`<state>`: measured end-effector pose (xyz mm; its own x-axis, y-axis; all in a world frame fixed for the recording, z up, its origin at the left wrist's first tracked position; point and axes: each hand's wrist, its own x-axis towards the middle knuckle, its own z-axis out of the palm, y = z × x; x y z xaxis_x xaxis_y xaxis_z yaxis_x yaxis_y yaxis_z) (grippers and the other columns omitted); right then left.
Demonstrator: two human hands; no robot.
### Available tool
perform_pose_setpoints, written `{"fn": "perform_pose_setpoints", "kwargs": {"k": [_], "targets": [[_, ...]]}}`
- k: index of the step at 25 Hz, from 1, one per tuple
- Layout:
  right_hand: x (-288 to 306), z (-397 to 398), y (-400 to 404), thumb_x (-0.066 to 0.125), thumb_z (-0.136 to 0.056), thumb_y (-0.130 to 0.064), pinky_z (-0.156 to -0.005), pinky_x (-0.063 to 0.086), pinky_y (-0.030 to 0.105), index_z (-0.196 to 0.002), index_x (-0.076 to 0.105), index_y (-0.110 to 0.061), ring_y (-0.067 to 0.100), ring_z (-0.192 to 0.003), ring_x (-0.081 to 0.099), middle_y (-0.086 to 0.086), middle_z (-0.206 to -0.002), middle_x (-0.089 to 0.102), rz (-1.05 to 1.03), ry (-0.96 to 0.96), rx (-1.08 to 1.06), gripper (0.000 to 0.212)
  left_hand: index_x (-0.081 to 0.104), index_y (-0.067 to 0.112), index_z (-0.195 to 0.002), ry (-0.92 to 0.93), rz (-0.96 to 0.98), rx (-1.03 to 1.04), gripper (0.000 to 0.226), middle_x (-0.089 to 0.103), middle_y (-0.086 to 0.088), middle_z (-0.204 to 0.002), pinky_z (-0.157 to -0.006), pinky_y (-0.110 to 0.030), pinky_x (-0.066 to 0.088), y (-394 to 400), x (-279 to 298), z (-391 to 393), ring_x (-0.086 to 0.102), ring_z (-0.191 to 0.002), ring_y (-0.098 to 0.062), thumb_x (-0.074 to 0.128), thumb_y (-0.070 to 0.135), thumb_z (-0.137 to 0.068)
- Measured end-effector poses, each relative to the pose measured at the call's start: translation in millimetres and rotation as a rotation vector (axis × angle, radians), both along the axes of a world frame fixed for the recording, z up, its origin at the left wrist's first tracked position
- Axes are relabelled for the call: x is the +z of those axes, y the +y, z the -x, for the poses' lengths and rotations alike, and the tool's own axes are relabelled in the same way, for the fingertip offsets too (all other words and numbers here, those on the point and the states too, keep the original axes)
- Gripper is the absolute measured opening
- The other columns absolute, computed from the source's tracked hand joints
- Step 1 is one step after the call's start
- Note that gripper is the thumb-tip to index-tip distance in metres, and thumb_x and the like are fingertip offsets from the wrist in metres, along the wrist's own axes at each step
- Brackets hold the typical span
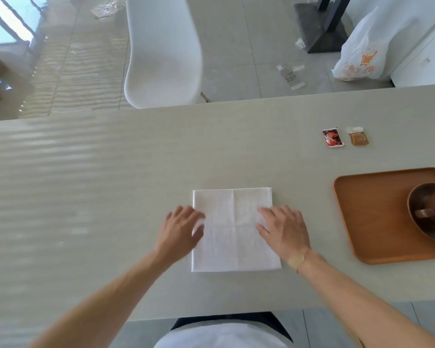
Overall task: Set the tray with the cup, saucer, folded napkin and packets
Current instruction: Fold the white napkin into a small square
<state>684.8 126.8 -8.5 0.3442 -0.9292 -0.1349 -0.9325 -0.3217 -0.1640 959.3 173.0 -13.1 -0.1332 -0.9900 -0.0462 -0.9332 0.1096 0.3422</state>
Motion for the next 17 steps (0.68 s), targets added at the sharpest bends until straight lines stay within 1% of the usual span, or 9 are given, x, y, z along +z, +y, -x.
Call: {"fn": "perform_pose_setpoints", "kwargs": {"k": [1,3,4,5,7,10,13,15,17], "targets": [[4.1,-5.4,-21.3,0.065,-0.085,-0.037,-0.090,0.042,0.042,-0.132,0.054,-0.021,0.027,-0.107,0.055,0.002,-0.124,0.062,-0.076,0.020,0.013,0.051,0.065,0.020,-0.115,-0.014,-0.062,0.045,0.031,0.062,-0.001,-0.110,-0.078,-0.039,0.046,-24.3,5.7,-1.4,0.058,-0.098,-0.029,0.061,0.032,-0.087],[8.9,-15.2,-58.7,0.063,-0.086,-0.039,-0.103,0.036,0.041,-0.150,0.028,-0.022,0.025,-0.134,0.037,0.001,-0.152,0.037,-0.238,0.060,0.058,0.075,0.052,0.021,-0.133,-0.055,-0.266,0.107,0.052,0.050,-0.005,-0.132,-0.089,-0.043,0.046,-64.6,14.1,-3.1,0.050,-0.117,-0.028,0.066,0.037,-0.086],[9.8,-19.4,-71.5,0.064,-0.086,-0.039,-0.106,0.033,0.042,-0.152,0.019,-0.024,0.024,-0.139,0.030,0.000,-0.156,0.028,-0.312,0.090,0.071,0.081,0.047,0.022,-0.138,-0.084,-0.354,0.125,0.058,0.045,-0.006,-0.137,-0.090,-0.044,0.047,-77.8,15.9,-1.4,0.048,-0.122,-0.028,0.067,0.038,-0.086],[9.6,-22.2,-80.3,0.065,-0.085,-0.039,-0.106,0.033,0.043,-0.152,0.017,-0.026,0.024,-0.139,0.029,0.000,-0.156,0.025,-0.357,0.127,0.084,0.083,0.045,0.021,-0.138,-0.122,-0.414,0.131,0.059,0.043,-0.007,-0.137,-0.089,-0.044,0.049,-88.2,15.9,2.1,0.047,-0.123,-0.029,0.068,0.037,-0.085],[7.1,-26.1,-89.2,0.070,-0.081,-0.041,-0.099,0.036,0.043,-0.147,0.026,-0.030,0.025,-0.130,0.037,0.000,-0.146,0.034,-0.348,0.179,0.095,0.080,0.046,0.018,-0.132,-0.177,-0.443,0.146,0.053,0.045,-0.009,-0.129,-0.083,-0.043,0.051,-100.8,12.4,9.7,0.049,-0.118,-0.030,0.068,0.031,-0.085],[3.1,-34.2,-90.7,0.074,-0.079,-0.042,-0.090,0.036,0.041,-0.137,0.038,-0.032,0.025,-0.118,0.042,0.002,-0.129,0.045,-0.303,0.243,0.094,0.069,0.048,0.017,-0.125,-0.210,-0.456,0.164,0.042,0.052,-0.009,-0.121,-0.076,-0.038,0.045,-109.5,8.9,15.4,0.052,-0.112,-0.030,0.064,0.022,-0.086],[3.3,-40.9,-92.4,0.076,-0.076,-0.043,-0.084,0.033,0.040,-0.129,0.041,-0.032,0.026,-0.115,0.039,0.002,-0.118,0.051,-0.278,0.292,0.065,0.064,0.054,0.015,-0.121,-0.266,-0.437,0.129,0.035,0.054,-0.009,-0.121,-0.087,-0.038,0.043,-110.1,7.0,17.6,0.050,-0.114,-0.030,0.060,0.020,-0.088],[4.4,-42.5,-93.7,0.078,-0.074,-0.043,-0.085,0.034,0.040,-0.126,0.043,-0.031,0.027,-0.114,0.037,0.004,-0.118,0.048,-0.282,0.292,0.056,0.064,0.061,0.016,-0.116,-0.261,-0.410,0.094,0.026,0.055,-0.008,-0.120,-0.090,-0.038,0.041,-105.9,5.9,17.2,0.049,-0.114,-0.028,0.058,0.021,-0.090],[5.1,-42.1,-95.3,0.079,-0.072,-0.042,-0.091,0.035,0.041,-0.126,0.045,-0.032,0.028,-0.116,0.034,0.005,-0.126,0.041,-0.278,0.267,0.079,0.065,0.063,0.018,-0.111,-0.201,-0.332,0.073,0.020,0.055,-0.005,-0.115,-0.087,-0.035,0.039,-96.0,8.4,12.4,0.048,-0.110,-0.025,0.059,0.023,-0.092]]}}
